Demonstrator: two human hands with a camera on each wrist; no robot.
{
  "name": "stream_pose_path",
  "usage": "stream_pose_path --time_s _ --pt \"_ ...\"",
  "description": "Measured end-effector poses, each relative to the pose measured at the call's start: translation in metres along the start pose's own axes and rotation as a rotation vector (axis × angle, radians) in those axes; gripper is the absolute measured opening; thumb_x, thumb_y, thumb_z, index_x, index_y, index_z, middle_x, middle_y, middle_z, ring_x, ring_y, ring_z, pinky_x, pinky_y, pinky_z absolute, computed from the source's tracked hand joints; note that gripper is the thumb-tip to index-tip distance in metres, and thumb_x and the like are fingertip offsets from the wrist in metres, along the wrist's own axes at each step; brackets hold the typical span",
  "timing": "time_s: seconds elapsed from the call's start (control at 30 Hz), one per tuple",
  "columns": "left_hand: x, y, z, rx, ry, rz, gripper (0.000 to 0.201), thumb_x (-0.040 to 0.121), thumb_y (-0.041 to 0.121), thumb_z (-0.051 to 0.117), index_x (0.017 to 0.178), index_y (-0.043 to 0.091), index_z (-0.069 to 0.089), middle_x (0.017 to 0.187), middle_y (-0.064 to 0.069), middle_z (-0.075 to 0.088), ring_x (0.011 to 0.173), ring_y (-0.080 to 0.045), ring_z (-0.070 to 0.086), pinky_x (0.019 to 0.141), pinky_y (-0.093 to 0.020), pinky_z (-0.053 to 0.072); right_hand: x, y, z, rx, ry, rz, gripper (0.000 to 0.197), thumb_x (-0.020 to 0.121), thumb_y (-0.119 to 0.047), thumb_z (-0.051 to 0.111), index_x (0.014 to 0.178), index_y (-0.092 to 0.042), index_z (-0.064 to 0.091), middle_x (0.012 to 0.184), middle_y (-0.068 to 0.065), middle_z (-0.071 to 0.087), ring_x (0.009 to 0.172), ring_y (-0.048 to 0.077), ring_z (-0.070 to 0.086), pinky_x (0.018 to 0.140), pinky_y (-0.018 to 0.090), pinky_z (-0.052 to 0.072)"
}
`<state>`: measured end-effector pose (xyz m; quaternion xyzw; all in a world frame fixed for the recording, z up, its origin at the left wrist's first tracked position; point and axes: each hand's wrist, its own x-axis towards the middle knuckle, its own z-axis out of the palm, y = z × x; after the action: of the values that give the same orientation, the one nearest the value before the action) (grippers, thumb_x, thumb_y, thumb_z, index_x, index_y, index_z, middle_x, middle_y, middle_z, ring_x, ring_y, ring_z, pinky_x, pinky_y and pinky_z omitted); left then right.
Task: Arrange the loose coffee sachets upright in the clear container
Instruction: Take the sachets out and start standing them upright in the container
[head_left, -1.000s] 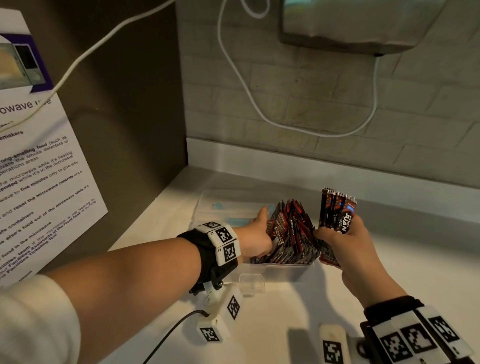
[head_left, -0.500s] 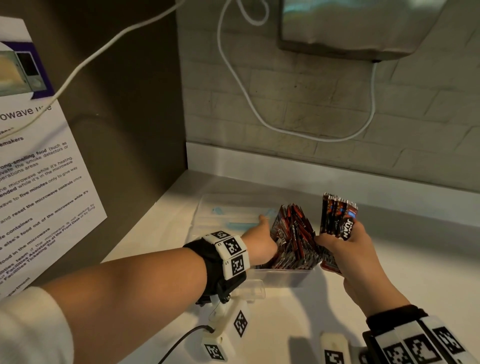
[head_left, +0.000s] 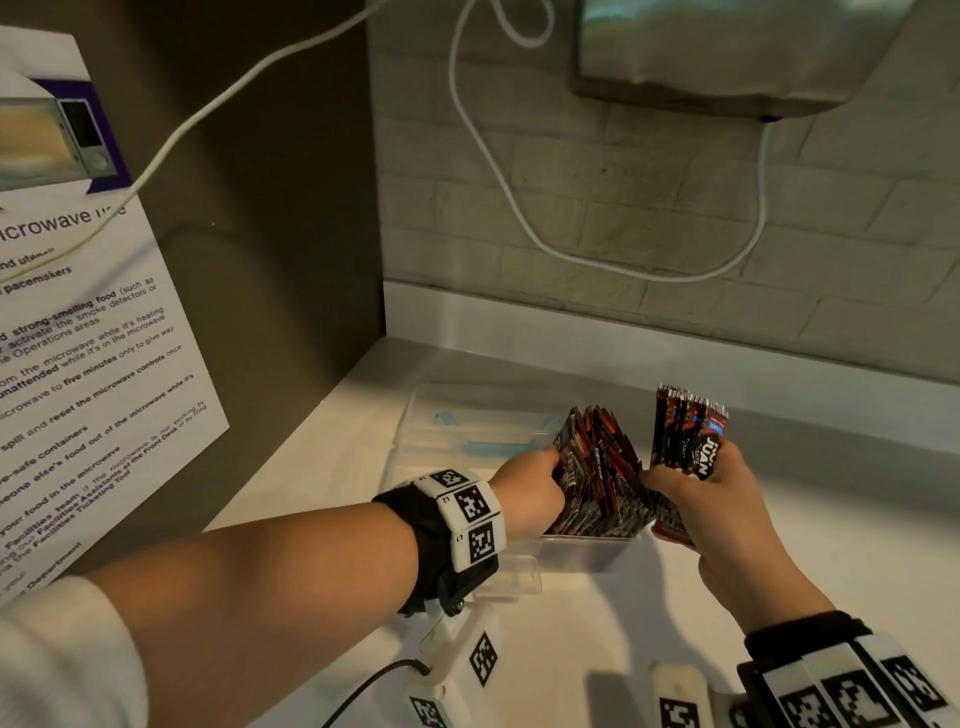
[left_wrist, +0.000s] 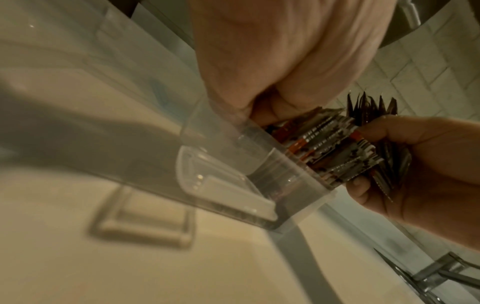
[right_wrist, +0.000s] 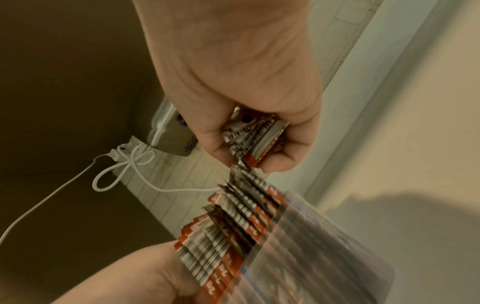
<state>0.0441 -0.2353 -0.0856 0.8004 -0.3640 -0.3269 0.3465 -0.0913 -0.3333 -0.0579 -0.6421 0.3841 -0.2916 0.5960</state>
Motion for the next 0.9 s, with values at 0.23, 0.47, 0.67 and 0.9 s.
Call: stream_pose_path --time_s 0.23,0.47,0.67,0.9 --pt "0.0034 -0.0056 0.0024 -0.236 0.087 0.027 0.050 0.090 -0.009 0.039 0.125 0.018 0.063 0.116 -0.011 0.067 0.109 -0.031 0.062 0.098 -0.043 0.051 0.0009 0.0031 -0.0005 0.010 0.002 -0.001 0.036 0.083 0.000 0.065 0.111 -0.013 0.047 0.100 0.016 0.062 0.080 0.027 0.060 0.058 0.033 0.047" --pt "0.0014 -0.0056 0.0007 -0.116 0.108 -0.070 0.033 0.089 -0.001 0.043 0.114 0.016 0.058 0.124 -0.015 0.059 0.113 -0.032 0.057 0.098 -0.044 0.049 0.0011 0.0039 -0.0006 0.012 0.003 -0.002 0.036 0.082 0.000 0.066 0.110 -0.013 0.047 0.100 0.015 0.062 0.081 0.028 0.061 0.057 0.033 0.047" --pt "0.0018 -0.0046 -0.0020 -0.066 0.071 -0.036 0.041 0.092 -0.001 0.042 0.126 0.011 0.062 0.120 -0.011 0.065 0.111 -0.029 0.060 0.095 -0.033 0.051 0.0007 0.0034 -0.0011 0.020 0.001 -0.007 0.035 0.082 0.001 0.066 0.109 -0.012 0.048 0.097 0.015 0.061 0.077 0.026 0.059 0.057 0.032 0.046" --pt "0.0004 -0.0092 0.0003 -0.140 0.155 -0.005 0.045 0.093 0.002 0.048 0.131 0.022 0.060 0.126 0.001 0.064 0.111 -0.019 0.061 0.093 -0.026 0.049 0.0019 0.0053 -0.0012 0.018 -0.001 -0.011 0.038 0.081 0.000 0.066 0.113 -0.011 0.048 0.102 0.017 0.063 0.080 0.028 0.061 0.057 0.033 0.046"
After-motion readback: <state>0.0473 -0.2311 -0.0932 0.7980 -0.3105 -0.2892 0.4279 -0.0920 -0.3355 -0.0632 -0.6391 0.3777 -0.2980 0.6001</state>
